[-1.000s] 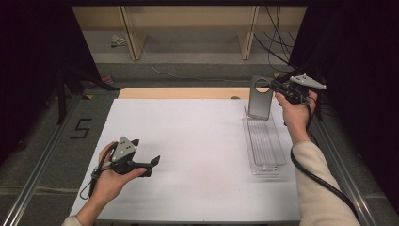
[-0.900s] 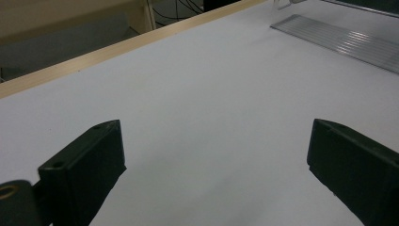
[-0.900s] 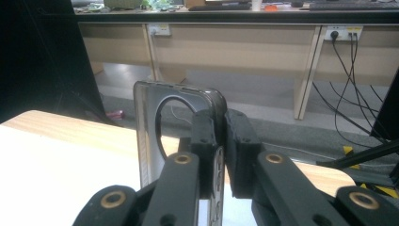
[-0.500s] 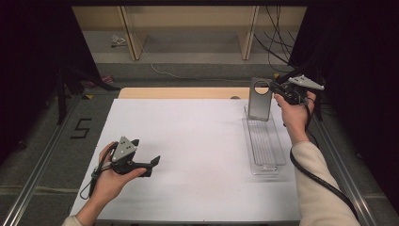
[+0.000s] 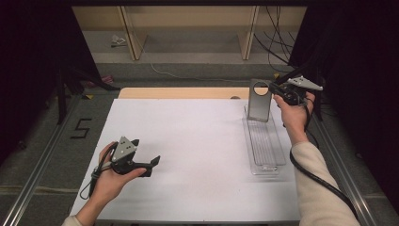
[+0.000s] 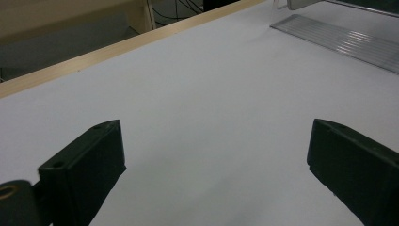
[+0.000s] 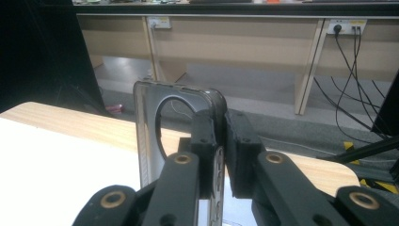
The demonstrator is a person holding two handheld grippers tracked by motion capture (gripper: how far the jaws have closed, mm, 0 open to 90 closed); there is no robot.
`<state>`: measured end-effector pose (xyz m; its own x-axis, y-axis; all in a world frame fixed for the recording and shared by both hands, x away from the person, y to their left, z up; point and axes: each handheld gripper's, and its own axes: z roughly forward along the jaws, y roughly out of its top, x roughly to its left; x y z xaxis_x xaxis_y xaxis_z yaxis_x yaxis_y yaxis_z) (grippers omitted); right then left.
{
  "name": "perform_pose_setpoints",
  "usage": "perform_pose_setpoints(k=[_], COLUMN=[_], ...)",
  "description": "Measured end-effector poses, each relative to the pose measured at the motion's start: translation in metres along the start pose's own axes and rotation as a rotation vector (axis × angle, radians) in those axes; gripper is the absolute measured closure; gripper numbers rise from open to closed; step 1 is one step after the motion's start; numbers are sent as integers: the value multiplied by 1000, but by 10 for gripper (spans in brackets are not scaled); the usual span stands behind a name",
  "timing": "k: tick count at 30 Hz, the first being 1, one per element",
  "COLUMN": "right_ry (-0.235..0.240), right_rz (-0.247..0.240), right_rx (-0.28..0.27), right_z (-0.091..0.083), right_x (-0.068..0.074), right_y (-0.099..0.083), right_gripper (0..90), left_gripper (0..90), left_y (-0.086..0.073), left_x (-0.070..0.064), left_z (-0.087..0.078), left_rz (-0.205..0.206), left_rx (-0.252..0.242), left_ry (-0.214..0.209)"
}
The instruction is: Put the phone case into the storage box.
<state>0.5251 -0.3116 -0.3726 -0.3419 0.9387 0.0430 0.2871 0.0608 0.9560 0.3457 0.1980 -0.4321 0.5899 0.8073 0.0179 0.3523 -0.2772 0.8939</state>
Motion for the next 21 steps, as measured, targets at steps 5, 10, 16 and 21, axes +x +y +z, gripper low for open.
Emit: perform_pose_setpoints(k=[5,10,16,21], right_ry=[5,5,5,8], right_rz=[-3,-6,-5,-9], right_rx=[-2,4,8,12], right_z=[2,3,4,5], right_x=[2,3,2,2], right_y=[1,-1,-2,-3], right_gripper=[834,834,834,834], left_gripper=[40,40,40,41], left_y=[0,0,0,0], left_x=[0,0,-1,-1], left_z=[0,0,0,0], left_rz=[3,-1,1,0], left_rx=[2,-1,-1,-1], left_ry=[-1,0,-1,-1])
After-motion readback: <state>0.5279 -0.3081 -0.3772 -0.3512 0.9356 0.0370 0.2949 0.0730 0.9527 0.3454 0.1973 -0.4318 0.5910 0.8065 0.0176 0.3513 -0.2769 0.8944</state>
